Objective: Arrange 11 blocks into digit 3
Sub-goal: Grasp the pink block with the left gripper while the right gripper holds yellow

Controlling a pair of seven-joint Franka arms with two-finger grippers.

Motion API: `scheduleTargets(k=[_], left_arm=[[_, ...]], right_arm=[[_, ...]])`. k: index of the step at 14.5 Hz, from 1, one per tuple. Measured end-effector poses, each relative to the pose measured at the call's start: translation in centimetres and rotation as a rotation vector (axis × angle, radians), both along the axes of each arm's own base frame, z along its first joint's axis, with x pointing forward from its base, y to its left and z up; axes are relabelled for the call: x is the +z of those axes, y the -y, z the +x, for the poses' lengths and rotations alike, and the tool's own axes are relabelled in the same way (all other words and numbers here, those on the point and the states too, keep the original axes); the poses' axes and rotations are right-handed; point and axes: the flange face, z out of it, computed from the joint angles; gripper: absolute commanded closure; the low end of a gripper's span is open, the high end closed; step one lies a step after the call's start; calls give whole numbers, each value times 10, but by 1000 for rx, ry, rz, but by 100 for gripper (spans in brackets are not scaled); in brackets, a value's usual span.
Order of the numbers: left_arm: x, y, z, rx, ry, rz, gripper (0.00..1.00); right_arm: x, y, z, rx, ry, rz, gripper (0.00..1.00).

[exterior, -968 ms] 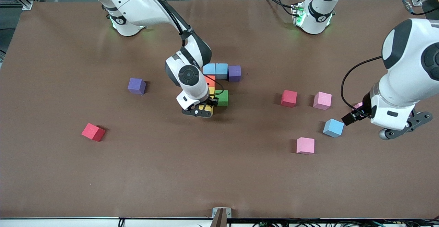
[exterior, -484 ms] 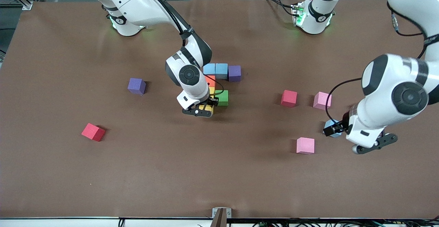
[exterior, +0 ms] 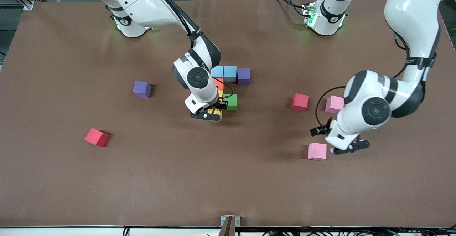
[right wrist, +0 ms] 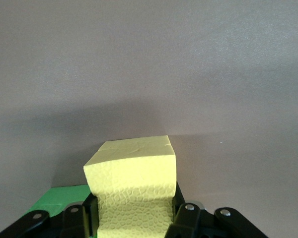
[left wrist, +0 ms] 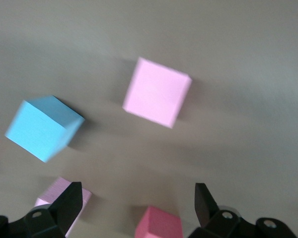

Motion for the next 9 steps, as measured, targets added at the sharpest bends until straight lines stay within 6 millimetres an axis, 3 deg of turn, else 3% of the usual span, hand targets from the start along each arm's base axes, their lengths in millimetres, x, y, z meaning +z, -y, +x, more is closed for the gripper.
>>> scheduleTargets(k=[3,6,7,8,9], left_arm=[[-8,27,-37,-66,-22,15,1],[-30,30,-61,-166,-42,15,1],[-39,30,-69,-202,-59,17,1],[-48,30,-76,-230,-69,18,1],[-57,31,-83,-246,-77,19,1]], right_arm=[[0,0,0,11,7,-8,98],[0,0,0,17,12,-13,91],[0,0,0,18,12,-13,54],[0,0,0,18,12,-13,1],[-1,0,0,17,12,-13,0]])
